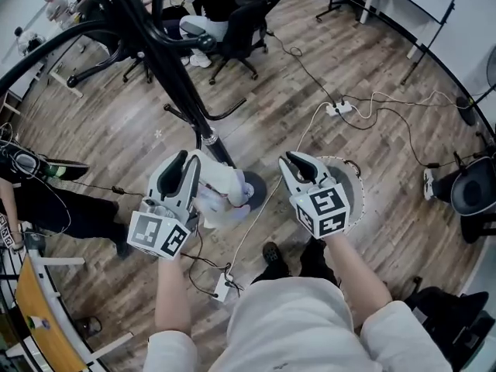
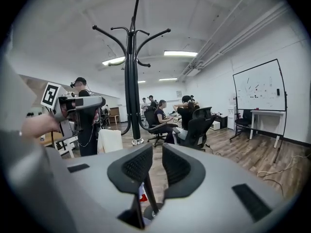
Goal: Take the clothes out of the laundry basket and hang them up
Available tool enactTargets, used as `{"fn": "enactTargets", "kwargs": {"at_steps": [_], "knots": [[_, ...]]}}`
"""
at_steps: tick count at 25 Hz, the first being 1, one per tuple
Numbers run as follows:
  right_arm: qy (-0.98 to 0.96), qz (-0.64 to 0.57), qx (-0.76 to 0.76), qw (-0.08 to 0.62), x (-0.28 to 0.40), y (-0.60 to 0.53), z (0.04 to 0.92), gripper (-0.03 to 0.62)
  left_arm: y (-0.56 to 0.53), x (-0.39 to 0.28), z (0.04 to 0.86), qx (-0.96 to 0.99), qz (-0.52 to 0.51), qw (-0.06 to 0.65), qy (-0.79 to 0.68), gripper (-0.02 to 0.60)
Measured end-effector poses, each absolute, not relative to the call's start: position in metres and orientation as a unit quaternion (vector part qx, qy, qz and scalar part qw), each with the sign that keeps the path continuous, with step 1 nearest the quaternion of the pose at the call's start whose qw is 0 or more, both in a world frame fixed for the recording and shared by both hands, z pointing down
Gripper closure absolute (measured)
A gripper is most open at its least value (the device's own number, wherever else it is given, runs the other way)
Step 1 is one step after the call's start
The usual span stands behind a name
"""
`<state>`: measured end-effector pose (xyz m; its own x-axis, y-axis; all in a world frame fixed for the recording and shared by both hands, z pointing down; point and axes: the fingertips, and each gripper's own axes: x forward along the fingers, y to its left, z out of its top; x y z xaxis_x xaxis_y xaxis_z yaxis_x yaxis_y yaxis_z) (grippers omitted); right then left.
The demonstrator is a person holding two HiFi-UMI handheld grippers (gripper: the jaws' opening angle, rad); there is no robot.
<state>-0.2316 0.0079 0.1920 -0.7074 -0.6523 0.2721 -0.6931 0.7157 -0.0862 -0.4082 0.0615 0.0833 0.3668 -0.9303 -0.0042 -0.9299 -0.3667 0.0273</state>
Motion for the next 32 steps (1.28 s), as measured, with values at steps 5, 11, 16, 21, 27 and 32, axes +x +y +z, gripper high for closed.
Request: {"fn": "enactTargets", "kwargs": {"at_steps": [5, 11, 16, 21, 27, 32], "knots": [[-0.914, 0.089, 0.382, 0.100, -0.204, 0.009, 0.184, 0.537, 0.048, -0.372, 0.089, 0.842, 0.003, 0.007, -0.540, 0.503], [-0.908, 0.088, 0.400, 0.091, -0.161, 0.006, 0.183, 0.562, 0.030, -0.317, 0.108, 0.861, 0.021, 0.013, -0.508, 0.521], [-0.900, 0.091, 0.418, 0.083, -0.115, 0.005, 0.183, 0.580, 0.019, -0.266, 0.115, 0.874, 0.024, 0.021, -0.484, 0.538], [-0.894, 0.093, 0.430, 0.080, -0.073, 0.002, 0.184, 0.586, 0.008, -0.216, 0.130, 0.888, 0.033, 0.029, -0.457, 0.546], [-0.885, 0.097, 0.445, 0.093, -0.022, -0.006, 0.195, 0.586, -0.007, -0.160, 0.149, 0.899, 0.049, 0.046, -0.433, 0.548], [-0.878, 0.109, 0.451, 0.113, 0.023, -0.015, 0.220, 0.586, -0.018, -0.115, 0.180, 0.905, 0.065, 0.068, -0.414, 0.548]]}}
